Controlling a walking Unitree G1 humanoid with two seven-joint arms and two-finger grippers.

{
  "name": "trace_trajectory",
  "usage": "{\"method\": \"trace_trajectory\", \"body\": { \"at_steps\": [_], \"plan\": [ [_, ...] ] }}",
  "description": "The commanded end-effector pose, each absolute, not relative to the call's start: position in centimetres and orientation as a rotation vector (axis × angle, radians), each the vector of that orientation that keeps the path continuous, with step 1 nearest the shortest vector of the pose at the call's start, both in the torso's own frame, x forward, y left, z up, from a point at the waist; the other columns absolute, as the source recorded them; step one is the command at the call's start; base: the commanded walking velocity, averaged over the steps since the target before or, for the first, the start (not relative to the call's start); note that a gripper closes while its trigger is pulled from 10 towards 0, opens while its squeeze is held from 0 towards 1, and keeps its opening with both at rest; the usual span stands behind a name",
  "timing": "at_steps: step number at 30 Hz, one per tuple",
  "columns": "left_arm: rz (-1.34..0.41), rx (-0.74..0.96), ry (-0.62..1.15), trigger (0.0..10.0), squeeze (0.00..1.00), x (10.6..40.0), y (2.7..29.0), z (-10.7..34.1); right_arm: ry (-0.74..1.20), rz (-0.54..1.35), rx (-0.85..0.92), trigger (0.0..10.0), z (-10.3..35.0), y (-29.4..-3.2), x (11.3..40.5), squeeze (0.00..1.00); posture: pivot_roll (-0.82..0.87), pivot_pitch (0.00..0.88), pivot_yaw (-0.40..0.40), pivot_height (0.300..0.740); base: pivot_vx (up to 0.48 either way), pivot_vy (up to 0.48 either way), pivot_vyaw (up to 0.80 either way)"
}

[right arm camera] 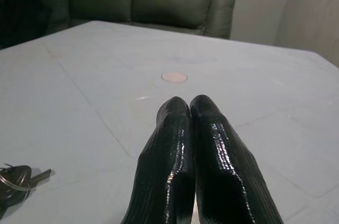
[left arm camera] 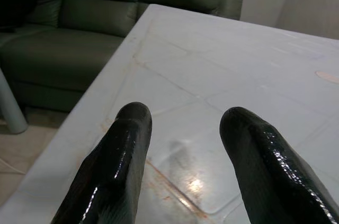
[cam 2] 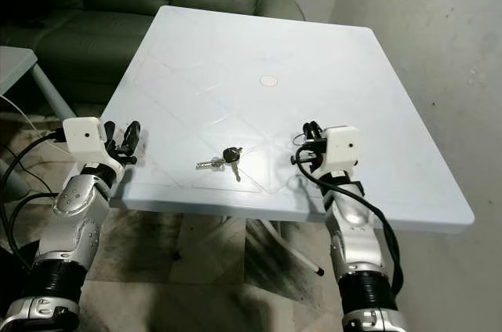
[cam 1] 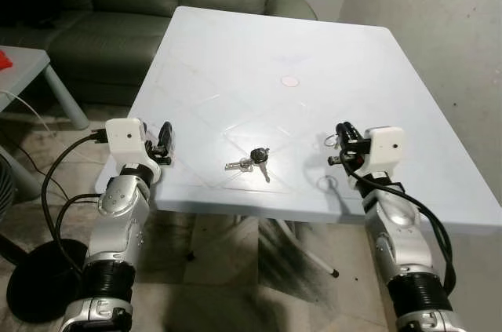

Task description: Hang keys on a hook

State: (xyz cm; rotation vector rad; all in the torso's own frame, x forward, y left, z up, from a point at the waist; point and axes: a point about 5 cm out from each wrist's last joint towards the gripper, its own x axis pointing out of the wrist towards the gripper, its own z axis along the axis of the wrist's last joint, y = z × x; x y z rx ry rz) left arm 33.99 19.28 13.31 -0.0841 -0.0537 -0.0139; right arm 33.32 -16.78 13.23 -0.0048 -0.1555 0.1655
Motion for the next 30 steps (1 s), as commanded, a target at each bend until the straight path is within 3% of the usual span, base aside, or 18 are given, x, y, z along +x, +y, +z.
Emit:
{"method": "trace_trajectory", "body": {
  "at_steps": [1,8,24,30],
  "plan": [
    [-0.001,-0.09,-0.072,10.0,0.0,34.2,19.8,13.8,-0.128,0.147,0.012,10.0,12.8,-17.0,33.2,0.0,-0.01,0.024,-0.043,0.74,0.0,0.0,-0.52],
    [0.011,-0.101,-0.11,10.0,0.0,34.5,20.6,14.7,-0.138,0.132,0.006,10.0,13.0,-17.0,33.4,0.0,-0.01,0.025,-0.044,0.74,0.0,0.0,-0.56],
    [-0.042,-0.128,-0.114,10.0,0.0,34.1,19.2,14.3,-0.137,0.16,0.002,10.0,12.9,-15.7,33.3,0.0,0.0,0.036,-0.047,0.74,0.0,0.0,-0.66],
    [-0.052,-0.129,-0.113,10.0,0.0,34.2,19.1,14.4,-0.139,0.151,-0.005,10.0,12.9,-15.8,33.3,0.0,0.0,0.038,-0.045,0.74,0.0,0.267,-0.69]
  ]
}}
